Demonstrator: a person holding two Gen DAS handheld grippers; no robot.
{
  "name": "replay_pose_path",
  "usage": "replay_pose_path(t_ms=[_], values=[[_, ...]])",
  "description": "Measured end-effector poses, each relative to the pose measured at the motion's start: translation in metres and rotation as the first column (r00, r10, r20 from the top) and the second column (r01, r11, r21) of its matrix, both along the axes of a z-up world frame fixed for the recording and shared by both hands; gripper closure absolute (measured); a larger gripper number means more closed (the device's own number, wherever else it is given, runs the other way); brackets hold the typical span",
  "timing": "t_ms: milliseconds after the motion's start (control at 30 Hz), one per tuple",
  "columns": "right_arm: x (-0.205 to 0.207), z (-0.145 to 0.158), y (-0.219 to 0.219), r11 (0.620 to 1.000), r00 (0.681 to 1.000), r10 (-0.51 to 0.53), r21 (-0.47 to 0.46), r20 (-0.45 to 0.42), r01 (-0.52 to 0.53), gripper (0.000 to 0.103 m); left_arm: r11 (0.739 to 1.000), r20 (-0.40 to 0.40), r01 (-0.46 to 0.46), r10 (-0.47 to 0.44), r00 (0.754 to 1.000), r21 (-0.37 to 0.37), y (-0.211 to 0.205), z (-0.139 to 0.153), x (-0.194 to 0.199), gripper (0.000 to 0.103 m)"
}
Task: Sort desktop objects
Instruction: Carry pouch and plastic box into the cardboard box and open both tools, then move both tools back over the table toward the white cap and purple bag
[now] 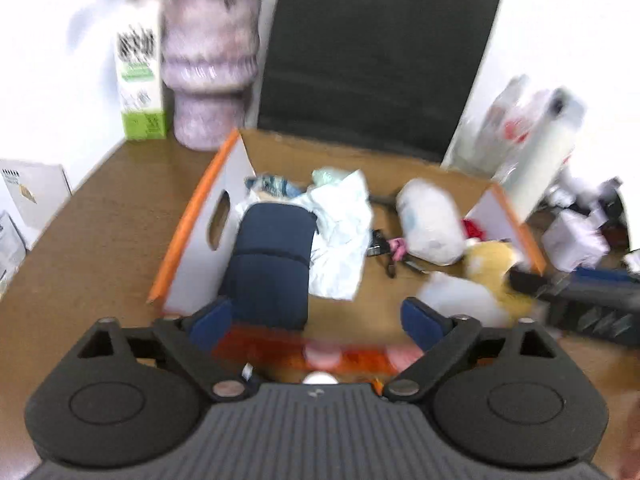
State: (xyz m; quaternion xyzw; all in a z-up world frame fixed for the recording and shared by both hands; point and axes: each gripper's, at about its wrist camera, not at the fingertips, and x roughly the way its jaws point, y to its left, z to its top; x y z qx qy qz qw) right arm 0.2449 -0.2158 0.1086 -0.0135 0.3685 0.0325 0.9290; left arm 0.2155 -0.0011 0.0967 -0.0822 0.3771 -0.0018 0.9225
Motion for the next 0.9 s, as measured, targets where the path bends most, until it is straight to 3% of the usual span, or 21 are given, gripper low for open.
replay_pose_path(t_ms=[200,300,367,467,567,700,800,900], values=[[-0.107,-0.008,0.011,0.997,0.994,0.076,-0.002,0.083,-0.076,0.019,0.999,0.145,0.017,-0.023,0.989,0.040,0.004,0.007,-0.105,0.000],[-0.169,-0.017,0.012,0.994,0.987,0.102,0.016,0.125,-0.104,0.018,0.999,0.205,0.042,-0.047,0.978,0.028,0.010,-0.010,-0.170,0.000],[-0.211,-0.029,0.009,0.995,0.985,0.080,0.039,0.151,-0.087,0.014,0.993,0.252,0.119,-0.116,0.961,0.004,0.014,-0.031,-0.216,0.000],[-0.255,-0.054,0.010,0.995,0.985,0.075,0.058,0.156,-0.085,0.013,0.995,0.217,0.099,-0.100,0.971,0.014,0.012,-0.054,-0.256,0.000],[-0.292,-0.080,0.014,0.999,0.983,0.016,0.039,0.182,-0.024,0.013,0.996,0.257,0.055,-0.073,0.964,0.074,0.007,-0.064,-0.283,0.000],[-0.327,-0.096,0.017,0.999,0.976,0.034,0.017,0.216,-0.038,0.013,0.973,0.251,0.003,-0.062,0.966,0.230,-0.009,-0.081,-0.290,0.000],[-0.333,-0.092,0.016,0.999,0.967,0.031,0.020,0.252,-0.037,0.006,0.972,0.260,0.001,-0.065,0.963,0.236,-0.014,-0.080,-0.287,0.000],[-0.331,-0.095,0.019,0.999,0.969,0.030,0.007,0.244,-0.033,0.007,0.964,0.260,0.000,-0.072,0.963,0.266,-0.017,-0.080,-0.286,0.000]])
